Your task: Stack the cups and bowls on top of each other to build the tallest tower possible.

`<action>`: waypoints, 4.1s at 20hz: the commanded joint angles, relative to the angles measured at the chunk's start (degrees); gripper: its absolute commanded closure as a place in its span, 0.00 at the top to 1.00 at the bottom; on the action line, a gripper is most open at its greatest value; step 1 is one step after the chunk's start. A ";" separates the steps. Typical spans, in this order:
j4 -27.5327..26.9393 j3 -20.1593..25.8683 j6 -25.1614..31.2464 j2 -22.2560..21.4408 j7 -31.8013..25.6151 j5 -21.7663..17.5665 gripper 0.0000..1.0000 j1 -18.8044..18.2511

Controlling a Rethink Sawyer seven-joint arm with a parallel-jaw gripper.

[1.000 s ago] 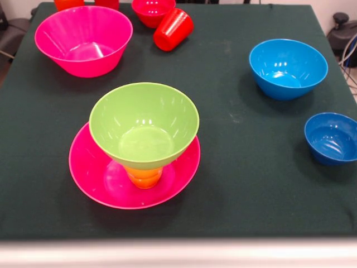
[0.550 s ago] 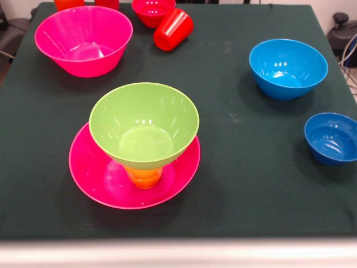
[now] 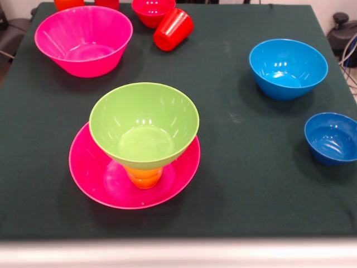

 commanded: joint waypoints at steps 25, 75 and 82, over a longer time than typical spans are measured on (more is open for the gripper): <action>-6.03 4.15 -6.75 18.60 -12.61 -14.10 1.00 -7.09; -2.28 11.22 11.77 4.93 -13.60 -4.70 0.00 -6.11; -0.36 12.58 12.99 1.37 -11.17 -3.27 0.00 -5.95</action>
